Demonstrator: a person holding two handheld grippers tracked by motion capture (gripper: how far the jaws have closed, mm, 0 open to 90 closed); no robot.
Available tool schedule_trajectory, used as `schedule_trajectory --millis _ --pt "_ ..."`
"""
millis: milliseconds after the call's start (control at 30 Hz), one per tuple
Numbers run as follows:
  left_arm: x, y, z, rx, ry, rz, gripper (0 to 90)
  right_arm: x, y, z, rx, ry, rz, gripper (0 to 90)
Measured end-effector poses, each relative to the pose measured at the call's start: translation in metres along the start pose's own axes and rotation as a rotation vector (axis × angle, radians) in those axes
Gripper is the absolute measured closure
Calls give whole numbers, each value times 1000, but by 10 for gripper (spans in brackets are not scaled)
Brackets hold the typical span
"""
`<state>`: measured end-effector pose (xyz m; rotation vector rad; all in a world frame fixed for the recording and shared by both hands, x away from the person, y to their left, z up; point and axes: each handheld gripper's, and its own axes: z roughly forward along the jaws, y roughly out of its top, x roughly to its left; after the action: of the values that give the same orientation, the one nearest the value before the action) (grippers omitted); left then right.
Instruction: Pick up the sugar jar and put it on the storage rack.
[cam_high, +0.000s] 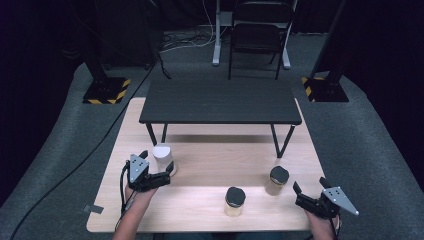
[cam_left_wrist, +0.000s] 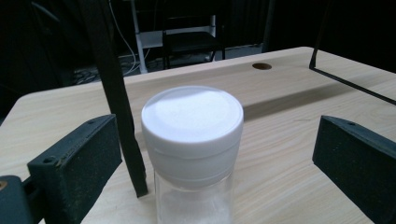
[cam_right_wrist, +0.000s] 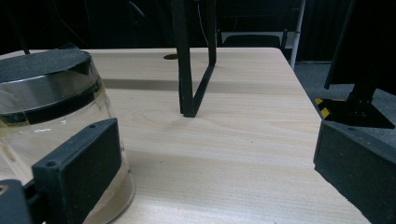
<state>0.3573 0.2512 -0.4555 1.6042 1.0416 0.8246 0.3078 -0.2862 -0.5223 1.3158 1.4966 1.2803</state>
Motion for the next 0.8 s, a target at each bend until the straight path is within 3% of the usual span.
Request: schedule_trajectory --millis 267,633,800 --pt "2 0 4 14 -15 -8 16 0 0 0 1 0 1 1" --pt "2 8 12 34 -2 35 16 0 0 0 6 1 1 2" --pt "4 8 19 58 3 34 20 0 0 0 6 2 0 2"
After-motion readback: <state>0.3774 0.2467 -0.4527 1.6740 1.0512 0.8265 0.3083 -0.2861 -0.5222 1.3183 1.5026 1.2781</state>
